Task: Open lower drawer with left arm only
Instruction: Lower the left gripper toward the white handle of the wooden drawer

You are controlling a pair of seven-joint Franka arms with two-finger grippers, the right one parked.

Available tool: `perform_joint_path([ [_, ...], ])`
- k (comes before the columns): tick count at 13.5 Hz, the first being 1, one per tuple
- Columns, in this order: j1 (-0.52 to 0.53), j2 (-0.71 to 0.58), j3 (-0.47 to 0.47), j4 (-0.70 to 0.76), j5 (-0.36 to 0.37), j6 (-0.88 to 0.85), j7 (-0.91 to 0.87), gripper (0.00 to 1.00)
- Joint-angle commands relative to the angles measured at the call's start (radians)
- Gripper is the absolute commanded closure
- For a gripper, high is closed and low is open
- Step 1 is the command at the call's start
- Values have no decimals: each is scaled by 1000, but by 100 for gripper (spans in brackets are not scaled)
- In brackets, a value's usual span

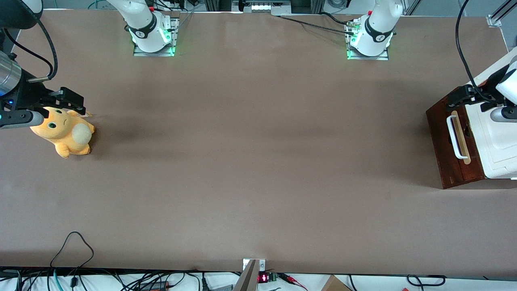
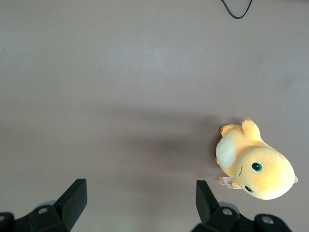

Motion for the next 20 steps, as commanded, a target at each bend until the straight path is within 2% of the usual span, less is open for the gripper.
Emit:
perform_joint_path([
  [1,4,20,-2,33,-14,-28,-16,0],
  [6,5,32,7,13,-22,-28,-3,0],
  [13,4,43,5,-16,8,-27,18,0],
  [16,-9,57,-79,-48,279,-30,-69,0],
  [20,-9,90,-206,-189,610,-32,-338,0],
])
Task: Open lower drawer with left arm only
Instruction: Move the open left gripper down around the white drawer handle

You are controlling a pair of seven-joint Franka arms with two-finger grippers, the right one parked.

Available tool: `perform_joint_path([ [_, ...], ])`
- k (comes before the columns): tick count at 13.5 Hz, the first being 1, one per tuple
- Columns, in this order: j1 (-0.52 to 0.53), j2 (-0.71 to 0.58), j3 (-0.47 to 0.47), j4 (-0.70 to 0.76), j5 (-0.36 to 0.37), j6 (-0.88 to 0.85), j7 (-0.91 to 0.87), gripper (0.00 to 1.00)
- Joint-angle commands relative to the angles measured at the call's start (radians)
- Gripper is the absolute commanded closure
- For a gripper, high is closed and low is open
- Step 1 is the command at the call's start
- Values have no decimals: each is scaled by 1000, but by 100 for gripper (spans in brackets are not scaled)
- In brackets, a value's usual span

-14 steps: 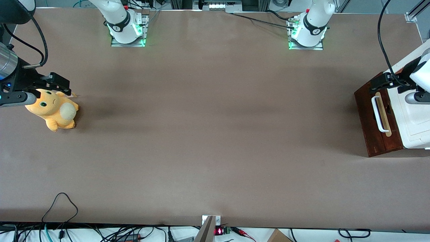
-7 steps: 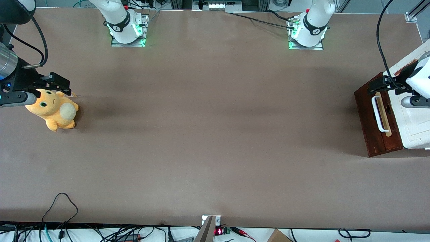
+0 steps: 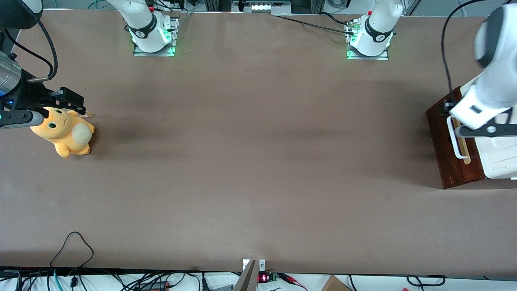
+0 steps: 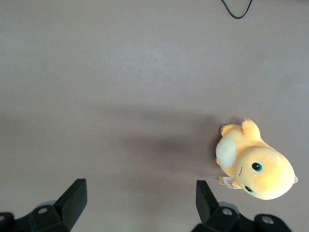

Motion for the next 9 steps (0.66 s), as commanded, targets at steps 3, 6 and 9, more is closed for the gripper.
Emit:
perform_joint_path([
  [3,5,87,-124,-179,304,-11,-409,0],
  [6,0,147,-141,-307,458,-19,-635,0],
  [9,-9,231,-141,-359,610,-48,-732,1],
])
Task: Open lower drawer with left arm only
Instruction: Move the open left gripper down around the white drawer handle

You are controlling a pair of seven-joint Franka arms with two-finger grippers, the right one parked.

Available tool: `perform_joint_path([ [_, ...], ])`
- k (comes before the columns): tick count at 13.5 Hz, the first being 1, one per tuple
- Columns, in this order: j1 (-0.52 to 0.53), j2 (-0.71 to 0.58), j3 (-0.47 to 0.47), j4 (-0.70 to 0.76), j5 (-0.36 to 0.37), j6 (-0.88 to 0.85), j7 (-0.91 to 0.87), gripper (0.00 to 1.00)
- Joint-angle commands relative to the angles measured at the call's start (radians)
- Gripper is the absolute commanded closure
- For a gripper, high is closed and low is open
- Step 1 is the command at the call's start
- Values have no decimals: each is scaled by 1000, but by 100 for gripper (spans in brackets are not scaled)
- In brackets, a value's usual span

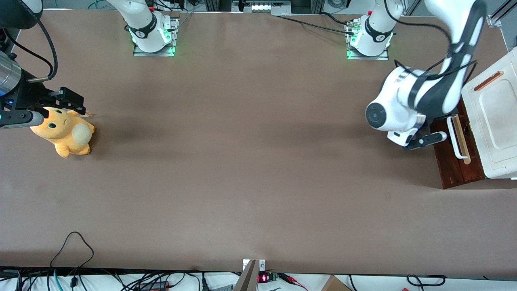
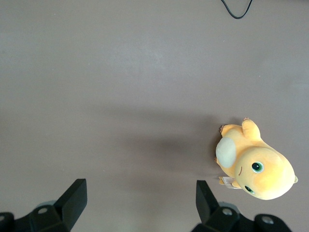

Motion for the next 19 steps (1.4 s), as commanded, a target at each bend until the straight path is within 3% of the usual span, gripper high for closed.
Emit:
perform_joint_path([
  [1,-8,60,-5,-15,106,-45,-56,1],
  [6,-11,257,-5,20,298,-189,-221,3],
  [10,0,284,-5,27,363,-189,-215,4],
  [17,43,288,8,56,384,-111,-148,6],
  [19,43,288,18,53,419,-103,-139,7],
])
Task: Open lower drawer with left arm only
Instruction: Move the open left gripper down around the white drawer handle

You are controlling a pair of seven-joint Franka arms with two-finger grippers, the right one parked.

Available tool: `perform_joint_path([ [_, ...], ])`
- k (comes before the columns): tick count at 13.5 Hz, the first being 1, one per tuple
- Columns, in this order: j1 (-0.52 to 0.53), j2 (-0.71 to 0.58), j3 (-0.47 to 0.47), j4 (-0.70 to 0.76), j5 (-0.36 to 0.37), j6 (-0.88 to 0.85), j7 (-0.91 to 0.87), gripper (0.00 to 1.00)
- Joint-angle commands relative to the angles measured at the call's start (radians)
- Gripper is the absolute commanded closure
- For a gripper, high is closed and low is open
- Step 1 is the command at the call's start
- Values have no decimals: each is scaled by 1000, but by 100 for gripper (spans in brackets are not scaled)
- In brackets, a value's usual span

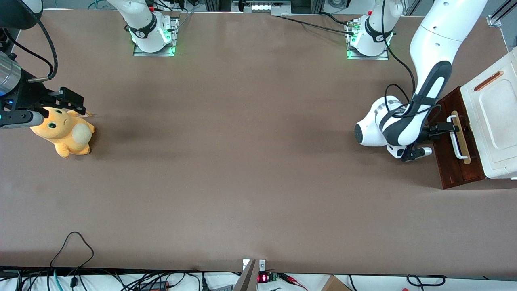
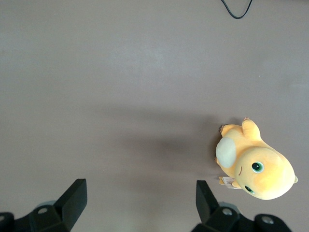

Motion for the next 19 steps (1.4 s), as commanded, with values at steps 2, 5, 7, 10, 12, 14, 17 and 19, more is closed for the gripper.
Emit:
perform_joint_path([
  [2,5,13,24,13,64,24,52,8],
  [5,-7,6,58,8,67,55,78,8],
  [7,-6,10,61,7,90,60,80,10],
  [10,-6,8,63,7,92,60,79,28],
  [12,-9,8,63,4,92,58,75,40],
  [14,-12,8,63,-1,93,51,65,49],
  [17,-18,11,63,-35,122,17,24,48],
  [19,-19,16,63,-61,155,11,-33,47],
])
